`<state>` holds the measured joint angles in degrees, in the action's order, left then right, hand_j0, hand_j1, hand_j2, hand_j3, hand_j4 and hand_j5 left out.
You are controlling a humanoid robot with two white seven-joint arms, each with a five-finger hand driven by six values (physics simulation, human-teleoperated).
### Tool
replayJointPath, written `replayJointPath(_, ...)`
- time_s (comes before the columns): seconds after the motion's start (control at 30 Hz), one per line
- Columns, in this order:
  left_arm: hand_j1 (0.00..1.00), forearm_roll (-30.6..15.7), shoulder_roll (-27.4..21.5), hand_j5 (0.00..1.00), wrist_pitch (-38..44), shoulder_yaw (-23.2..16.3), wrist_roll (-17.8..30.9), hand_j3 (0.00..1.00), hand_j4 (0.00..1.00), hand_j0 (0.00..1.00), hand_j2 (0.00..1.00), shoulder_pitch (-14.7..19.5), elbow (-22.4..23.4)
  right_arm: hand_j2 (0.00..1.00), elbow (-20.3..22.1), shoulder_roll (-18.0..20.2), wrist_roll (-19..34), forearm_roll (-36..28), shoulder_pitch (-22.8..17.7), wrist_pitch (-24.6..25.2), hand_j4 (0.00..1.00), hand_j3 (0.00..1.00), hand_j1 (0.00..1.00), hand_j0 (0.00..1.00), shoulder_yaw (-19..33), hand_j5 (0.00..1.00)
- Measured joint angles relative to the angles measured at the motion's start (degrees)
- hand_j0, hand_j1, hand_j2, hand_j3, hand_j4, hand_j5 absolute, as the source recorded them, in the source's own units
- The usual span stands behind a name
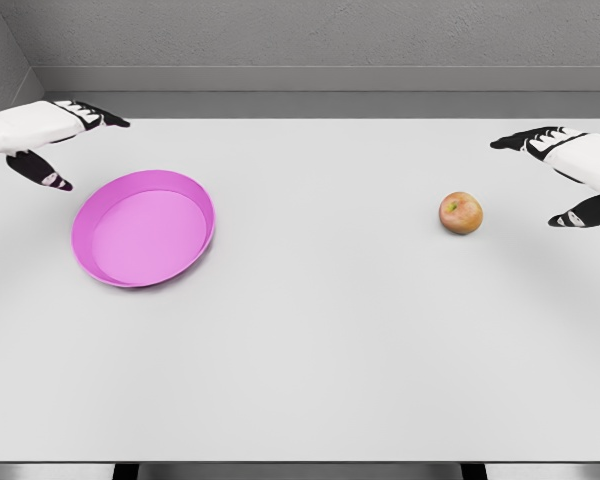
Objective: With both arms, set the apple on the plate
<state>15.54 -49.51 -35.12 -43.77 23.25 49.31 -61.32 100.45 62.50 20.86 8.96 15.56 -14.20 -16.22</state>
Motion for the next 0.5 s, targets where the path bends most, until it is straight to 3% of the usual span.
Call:
replayJointPath(0.17, 1.00, 0.05, -0.61, 1.00, 0.00, 0.08, 0.05, 1.00, 1.00, 1.00, 1.00, 0.00, 0.13, 1.00, -0.09, -0.92, -0.24, -0.19, 0.88, 0.49, 1.00, 1.00, 1.00, 1.00, -0.42, 1.00)
replayJointPath(0.23, 1.00, 0.07, -0.66, 1.00, 0.00, 0.09, 0.06, 1.00, 1.00, 1.00, 1.00, -0.09, 0.14, 1.00, -0.59, -1.25, -0.34, -0.15, 0.97, 3.16, 1.00, 1.00, 1.00, 1.00, -1.05, 1.00)
replayJointPath(0.37, 1.00, 0.09, -0.69, 1.00, 0.00, 0.05, 0.06, 1.00, 1.00, 1.00, 1.00, -0.26, 0.15, 1.00, -1.22, -2.25, 1.09, -0.12, 10.10, 9.17, 1.00, 1.00, 1.00, 1.00, -7.13, 1.00)
replayJointPath(0.5, 1.00, 0.09, -0.66, 1.00, 0.01, 0.01, 0.19, 1.00, 1.00, 1.00, 1.00, -0.27, 0.15, 1.00, -1.63, -4.83, 8.48, -0.11, 18.71, 15.13, 1.00, 1.00, 1.00, 1.00, -14.62, 1.00)
